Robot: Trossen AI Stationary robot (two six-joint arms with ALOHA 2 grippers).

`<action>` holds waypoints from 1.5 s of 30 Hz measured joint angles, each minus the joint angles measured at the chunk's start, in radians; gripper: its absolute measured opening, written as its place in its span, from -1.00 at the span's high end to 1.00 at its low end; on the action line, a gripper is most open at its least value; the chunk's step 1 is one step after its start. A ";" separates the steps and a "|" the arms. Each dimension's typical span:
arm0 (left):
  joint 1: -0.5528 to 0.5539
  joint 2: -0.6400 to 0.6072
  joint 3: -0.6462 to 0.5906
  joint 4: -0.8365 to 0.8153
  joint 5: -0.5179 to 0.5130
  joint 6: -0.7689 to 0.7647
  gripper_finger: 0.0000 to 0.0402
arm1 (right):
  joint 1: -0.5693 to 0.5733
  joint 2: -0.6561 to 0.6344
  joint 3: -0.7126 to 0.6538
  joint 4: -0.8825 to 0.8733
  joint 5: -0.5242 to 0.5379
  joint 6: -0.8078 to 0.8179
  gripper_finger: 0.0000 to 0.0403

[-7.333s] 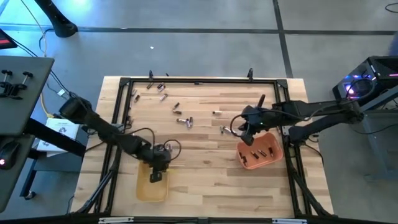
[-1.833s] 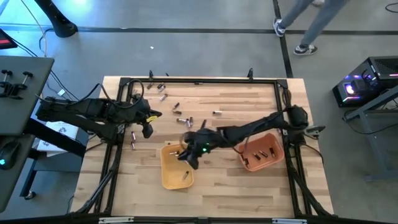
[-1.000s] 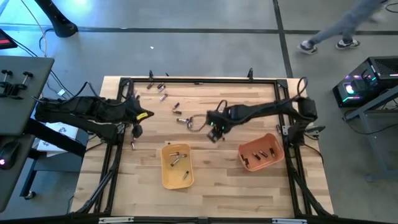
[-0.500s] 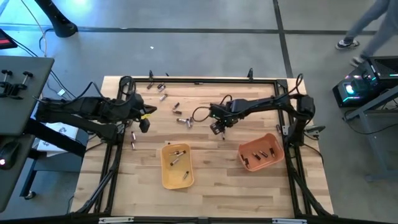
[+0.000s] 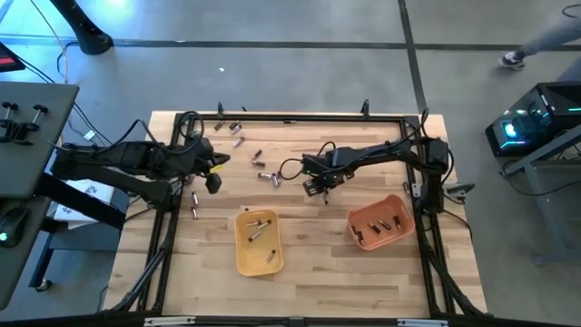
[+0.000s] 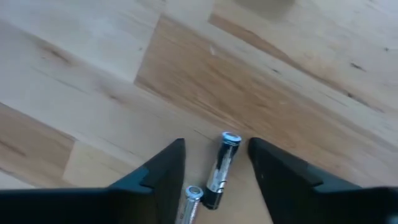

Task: Sort batteries
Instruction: Put the silver battery into the yellow bin

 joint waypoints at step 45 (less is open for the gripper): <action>0.057 -0.192 0.000 -0.001 0.064 0.239 1.00 | 0.245 0.260 0.859 -0.272 -0.292 -0.322 0.11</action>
